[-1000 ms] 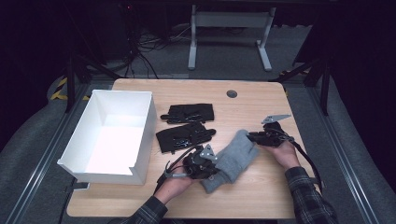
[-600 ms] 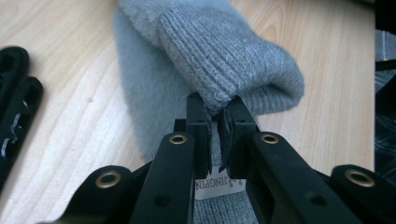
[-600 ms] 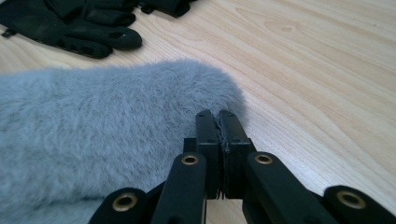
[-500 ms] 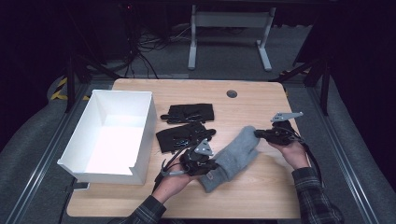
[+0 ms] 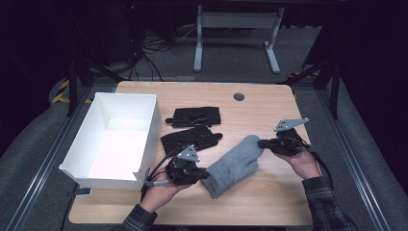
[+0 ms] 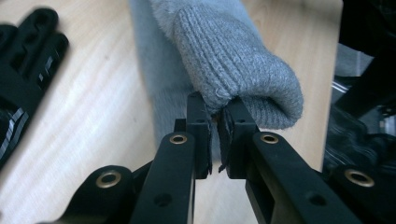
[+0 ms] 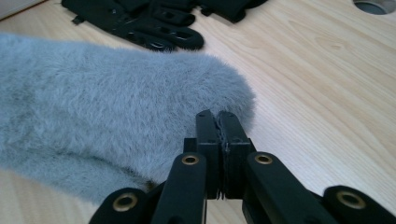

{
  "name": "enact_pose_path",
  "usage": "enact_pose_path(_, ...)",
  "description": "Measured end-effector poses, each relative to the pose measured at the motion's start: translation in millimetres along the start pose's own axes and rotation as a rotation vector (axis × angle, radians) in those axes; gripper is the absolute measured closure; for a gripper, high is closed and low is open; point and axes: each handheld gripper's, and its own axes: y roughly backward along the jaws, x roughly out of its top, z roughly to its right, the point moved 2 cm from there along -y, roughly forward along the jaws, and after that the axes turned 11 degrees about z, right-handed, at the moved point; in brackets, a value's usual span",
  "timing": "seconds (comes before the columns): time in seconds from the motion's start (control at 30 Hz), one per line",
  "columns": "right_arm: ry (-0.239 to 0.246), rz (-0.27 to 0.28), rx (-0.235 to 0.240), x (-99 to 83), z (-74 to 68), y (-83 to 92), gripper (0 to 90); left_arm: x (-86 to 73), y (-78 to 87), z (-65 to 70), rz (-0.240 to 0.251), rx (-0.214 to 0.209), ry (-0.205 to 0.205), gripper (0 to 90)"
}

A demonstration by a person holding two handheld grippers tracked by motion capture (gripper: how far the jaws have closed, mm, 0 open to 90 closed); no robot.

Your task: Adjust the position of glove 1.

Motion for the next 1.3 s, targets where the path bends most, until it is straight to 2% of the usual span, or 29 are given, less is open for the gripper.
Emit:
enact_pose_path(0.03,0.005,-0.009,0.004,0.9,-3.3,-0.8,89.3,-4.9,2.1,0.2,-0.009,-0.012,0.015,83.9)
enact_pose_path(0.13,0.01,-0.025,0.01,0.3,-7.5,-2.5,89.3,-10.1,0.6,-1.4,-0.024,-0.014,0.027,83.8)
enact_pose_path(0.2,0.013,-0.041,0.01,-2.5,-9.2,-5.4,89.2,-15.6,-4.5,-5.9,-0.055,-0.01,0.043,83.7)
enact_pose_path(0.27,0.011,-0.055,0.007,-7.4,-8.9,-10.0,89.0,-17.4,-7.7,-7.5,-0.074,0.0,0.035,82.2)
enact_pose_path(0.33,-0.006,-0.064,0.009,-12.5,-7.1,-15.1,87.0,-17.3,-8.1,-8.0,-0.065,0.018,0.03,75.6)
enact_pose_path(0.37,-0.007,-0.062,0.012,-13.5,-6.6,-16.0,84.7,-16.7,-7.2,-7.9,-0.057,0.036,0.025,68.1)
enact_pose_path(0.4,-0.008,-0.049,0.009,-14.5,-5.7,-16.4,77.2,-16.0,-5.6,-7.9,-0.057,0.045,0.019,59.0)
enact_pose_path(0.5,-0.017,-0.019,-0.007,-14.2,-3.7,-12.2,67.8,-11.6,1.9,-7.3,-0.034,0.066,0.018,48.0)
enact_pose_path(0.57,-0.025,0.006,-0.02,-13.8,-2.8,-7.3,66.2,-7.3,7.8,-6.1,-0.008,0.073,0.017,46.6)
enact_pose_path(0.63,-0.027,0.026,-0.034,-14.5,-3.2,-0.7,69.6,-2.0,14.2,-5.6,0.028,0.071,0.02,50.5)
enact_pose_path(0.73,-0.02,0.032,-0.032,-17.7,-7.6,7.8,78.6,3.8,20.0,-6.3,0.038,0.076,0.017,57.4)
enact_pose_path(0.83,-0.011,0.034,-0.016,-22.4,-13.8,12.7,88.5,9.7,19.9,-8.7,0.041,0.085,0.023,71.9)
enact_pose_path(0.87,-0.011,0.034,-0.016,-22.4,-13.8,12.7,88.5,9.7,19.9,-8.7,0.041,0.085,0.023,76.5)
enact_pose_path(0.9,-0.008,0.033,-0.007,-24.0,-16.3,13.6,89.4,11.8,17.7,-10.5,0.04,0.088,0.027,76.5)
enact_pose_path(0.93,-0.001,0.03,0.0,-26.0,-19.8,14.5,89.7,13.6,15.1,-12.1,0.036,0.089,0.028,81.4)
enact_pose_path(1.03,0.002,0.022,0.021,-32.9,-30.5,17.5,89.8,19.6,1.3,-18.0,0.013,0.108,0.026,88.3)
enact_pose_path(1.13,-0.001,0.013,0.039,-38.2,-37.2,18.7,89.8,21.5,-5.2,-21.0,0.001,0.114,0.024,88.3)
enact_pose_path(1.17,0.005,0.003,0.051,-42.3,-43.4,19.0,89.9,23.2,-18.6,-25.5,-0.028,0.118,0.026,88.3)
enact_pose_path(1.3,0.013,-0.008,0.077,-48.4,-55.6,18.6,89.8,21.8,-33.1,-28.8,-0.061,0.118,0.03,88.2)
